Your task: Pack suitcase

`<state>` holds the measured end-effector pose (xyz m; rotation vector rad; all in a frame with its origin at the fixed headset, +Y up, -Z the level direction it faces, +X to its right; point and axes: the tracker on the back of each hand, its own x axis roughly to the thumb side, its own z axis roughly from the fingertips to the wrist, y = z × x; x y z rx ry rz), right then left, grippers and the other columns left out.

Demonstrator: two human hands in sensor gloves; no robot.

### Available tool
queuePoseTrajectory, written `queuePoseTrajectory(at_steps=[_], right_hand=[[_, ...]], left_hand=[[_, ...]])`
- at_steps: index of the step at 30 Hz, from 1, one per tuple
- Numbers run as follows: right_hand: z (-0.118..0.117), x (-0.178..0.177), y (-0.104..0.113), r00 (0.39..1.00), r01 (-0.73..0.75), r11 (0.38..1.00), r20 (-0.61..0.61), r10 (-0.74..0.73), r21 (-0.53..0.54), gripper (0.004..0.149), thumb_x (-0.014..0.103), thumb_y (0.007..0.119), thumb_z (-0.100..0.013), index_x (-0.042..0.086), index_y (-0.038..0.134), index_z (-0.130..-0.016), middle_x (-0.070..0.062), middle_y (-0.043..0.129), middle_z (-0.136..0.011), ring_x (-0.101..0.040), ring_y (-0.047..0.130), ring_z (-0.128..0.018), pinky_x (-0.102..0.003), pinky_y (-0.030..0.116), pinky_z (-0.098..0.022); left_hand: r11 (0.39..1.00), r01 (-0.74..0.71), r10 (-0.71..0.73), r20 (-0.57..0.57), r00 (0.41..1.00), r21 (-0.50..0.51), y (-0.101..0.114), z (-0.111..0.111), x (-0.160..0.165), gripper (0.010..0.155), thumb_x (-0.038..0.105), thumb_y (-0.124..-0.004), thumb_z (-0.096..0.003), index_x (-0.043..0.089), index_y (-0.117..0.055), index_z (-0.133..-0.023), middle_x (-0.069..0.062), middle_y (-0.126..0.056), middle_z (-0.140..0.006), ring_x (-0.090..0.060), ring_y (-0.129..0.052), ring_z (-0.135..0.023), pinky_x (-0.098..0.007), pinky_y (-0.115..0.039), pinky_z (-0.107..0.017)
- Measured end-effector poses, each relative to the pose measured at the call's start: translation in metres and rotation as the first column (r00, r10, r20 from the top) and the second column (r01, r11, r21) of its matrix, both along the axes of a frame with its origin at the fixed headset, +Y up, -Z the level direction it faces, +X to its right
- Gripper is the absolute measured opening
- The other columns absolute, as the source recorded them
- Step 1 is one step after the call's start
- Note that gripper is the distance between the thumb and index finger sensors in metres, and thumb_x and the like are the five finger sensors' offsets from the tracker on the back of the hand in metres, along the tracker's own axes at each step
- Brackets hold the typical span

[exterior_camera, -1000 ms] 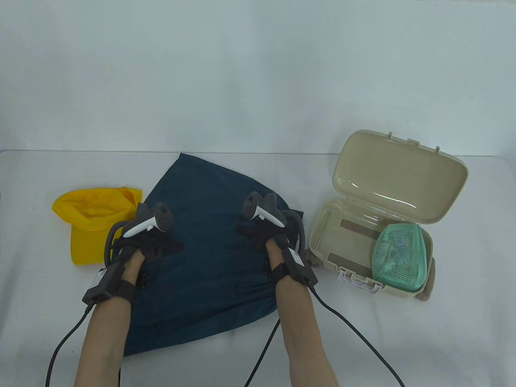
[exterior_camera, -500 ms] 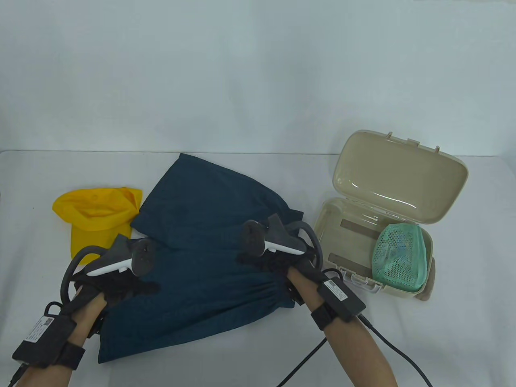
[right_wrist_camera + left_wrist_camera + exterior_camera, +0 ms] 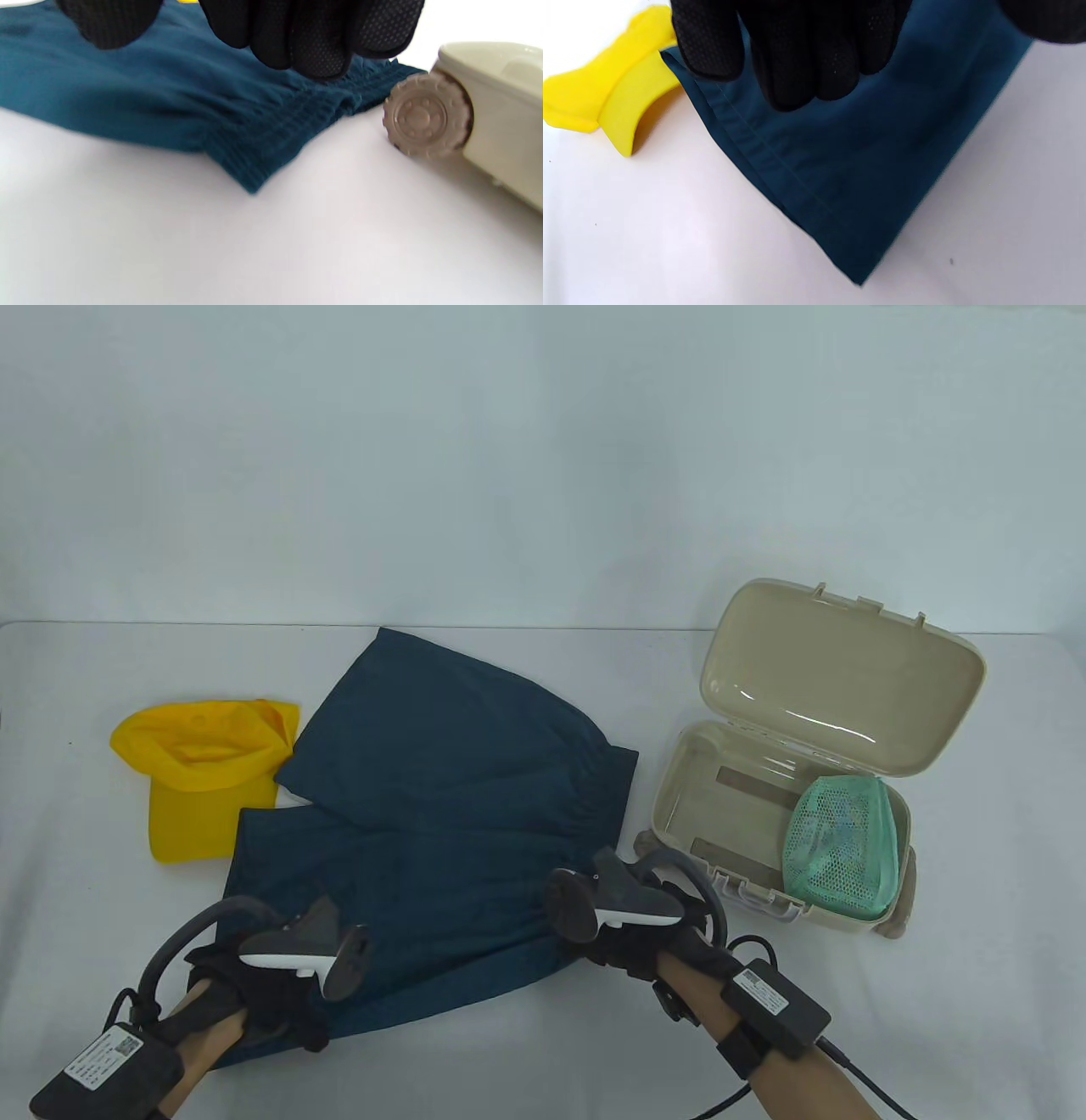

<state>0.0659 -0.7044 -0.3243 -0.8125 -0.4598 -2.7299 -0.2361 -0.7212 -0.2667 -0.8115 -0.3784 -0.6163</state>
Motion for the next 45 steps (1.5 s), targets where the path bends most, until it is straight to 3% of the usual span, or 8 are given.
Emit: queuePoseTrajectory(at_steps=[4, 10, 20, 26, 33, 36, 45], right_hand=[[0.006, 0.004, -0.019, 0.999, -0.05, 0.999, -0.011, 0.05, 0.019, 0.076, 0.061, 0.07, -0.045, 0.021, 0.052, -0.107, -0.006, 0.067, -0.106, -0.031, 0.079, -0.092, -0.049, 0.071, -0.068], [0.013, 0.007, -0.041, 0.991, -0.128, 0.983, -0.03, 0.133, 0.129, 0.07, 0.059, 0.07, -0.045, 0.023, 0.055, -0.104, -0.002, 0.071, -0.103, -0.027, 0.083, -0.09, -0.046, 0.075, -0.066], [0.017, 0.006, -0.042, 0.993, -0.105, 0.971, -0.028, 0.113, 0.213, 0.05, 0.052, 0.073, -0.045, 0.029, 0.069, -0.09, 0.005, 0.085, -0.088, -0.02, 0.094, -0.078, -0.043, 0.08, -0.061], [0.015, 0.006, -0.033, 0.995, -0.09, 0.971, -0.018, 0.097, 0.22, 0.047, 0.05, 0.072, -0.045, 0.031, 0.075, -0.088, 0.008, 0.09, -0.087, -0.019, 0.097, -0.079, -0.041, 0.082, -0.059], [0.01, 0.012, 0.002, 0.998, 0.041, 0.972, 0.043, -0.052, 0.23, 0.046, 0.049, 0.073, -0.046, 0.031, 0.076, -0.088, 0.007, 0.092, -0.084, -0.018, 0.099, -0.076, -0.041, 0.083, -0.057], [0.007, 0.018, 0.024, 0.989, 0.103, 0.961, 0.076, -0.126, 0.258, 0.046, 0.048, 0.073, -0.046, 0.03, 0.076, -0.088, 0.007, 0.093, -0.084, -0.018, 0.099, -0.075, -0.041, 0.083, -0.057], [0.01, 0.02, 0.092, 0.959, 0.249, 0.934, 0.069, -0.275, 0.255, 0.046, 0.047, 0.072, -0.047, 0.028, 0.078, -0.088, 0.006, 0.095, -0.08, -0.018, 0.1, -0.071, -0.041, 0.083, -0.056]], left_hand=[[0.992, 0.115, -0.114, 0.017, 0.993, -0.044, -0.023, 0.005, -0.004, 0.086, 0.074, -0.065, -0.0409, 0.021, -0.056, -0.108, -0.005, -0.074, -0.109, -0.029, -0.087, -0.094, -0.055, -0.071, -0.072], [0.992, 0.123, -0.122, -0.02, 0.992, 0.011, -0.027, 0.003, -0.015, 0.081, 0.07, -0.066, -0.0438, 0.02, -0.055, -0.107, -0.005, -0.072, -0.108, -0.029, -0.087, -0.095, -0.054, -0.071, -0.072], [0.989, 0.107, -0.104, -0.031, 0.994, 0.105, -0.031, -0.003, -0.023, 0.045, 0.045, -0.069, -0.0528, 0.03, -0.063, -0.095, 0.005, -0.081, -0.098, -0.019, -0.095, -0.086, -0.045, -0.077, -0.07], [0.991, 0.054, -0.046, -0.071, 0.996, 0.118, -0.025, -0.008, -0.029, 0.042, 0.042, -0.071, -0.051, 0.035, -0.069, -0.092, 0.01, -0.089, -0.09, -0.014, -0.1, -0.078, -0.043, -0.078, -0.069], [0.966, -0.075, 0.111, -0.136, 0.984, 0.246, 0.015, -0.011, -0.044, 0.042, 0.042, -0.075, -0.0491, 0.033, -0.076, -0.09, 0.015, -0.097, -0.07, -0.009, -0.105, -0.057, -0.041, -0.081, -0.065], [0.921, -0.136, 0.204, -0.155, 0.967, 0.366, 0.047, -0.013, -0.052, 0.042, 0.041, -0.075, -0.0489, 0.033, -0.077, -0.09, 0.015, -0.097, -0.069, -0.01, -0.105, -0.055, -0.042, -0.081, -0.065], [0.779, -0.139, 0.259, -0.112, 0.959, 0.612, 0.154, -0.004, -0.061, 0.042, 0.041, -0.076, -0.0485, 0.034, -0.078, -0.089, 0.015, -0.097, -0.068, -0.011, -0.104, -0.055, -0.042, -0.081, -0.065]])
